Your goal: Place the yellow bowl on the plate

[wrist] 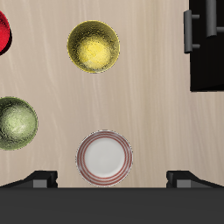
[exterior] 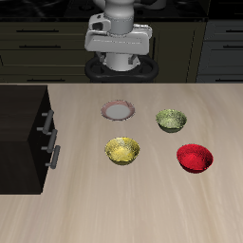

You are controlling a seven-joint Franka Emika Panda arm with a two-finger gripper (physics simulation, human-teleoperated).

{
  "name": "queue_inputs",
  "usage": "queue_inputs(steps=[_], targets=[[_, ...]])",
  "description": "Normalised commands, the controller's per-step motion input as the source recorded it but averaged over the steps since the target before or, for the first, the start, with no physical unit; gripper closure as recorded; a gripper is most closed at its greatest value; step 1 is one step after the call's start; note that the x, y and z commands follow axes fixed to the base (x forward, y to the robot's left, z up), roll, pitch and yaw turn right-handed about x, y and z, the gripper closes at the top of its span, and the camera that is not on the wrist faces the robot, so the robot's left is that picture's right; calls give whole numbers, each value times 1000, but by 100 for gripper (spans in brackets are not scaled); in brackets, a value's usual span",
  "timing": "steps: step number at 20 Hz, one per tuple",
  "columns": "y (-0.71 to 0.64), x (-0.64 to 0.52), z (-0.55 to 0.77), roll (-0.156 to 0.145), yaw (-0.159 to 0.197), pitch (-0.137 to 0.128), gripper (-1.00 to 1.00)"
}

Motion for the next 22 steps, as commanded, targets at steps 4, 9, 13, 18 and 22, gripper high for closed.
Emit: queue_inputs(steps=[4, 9, 13, 18, 22], targets=[[-35, 56, -84, 3, -20, 29, -100], [15, 59, -17, 24, -8, -7, -100], [23, 131, -48, 12, 12, 5, -100], [-22, 178, -92, -10, 15, 7, -100], [-11, 232, -106, -17, 6, 4, -100]])
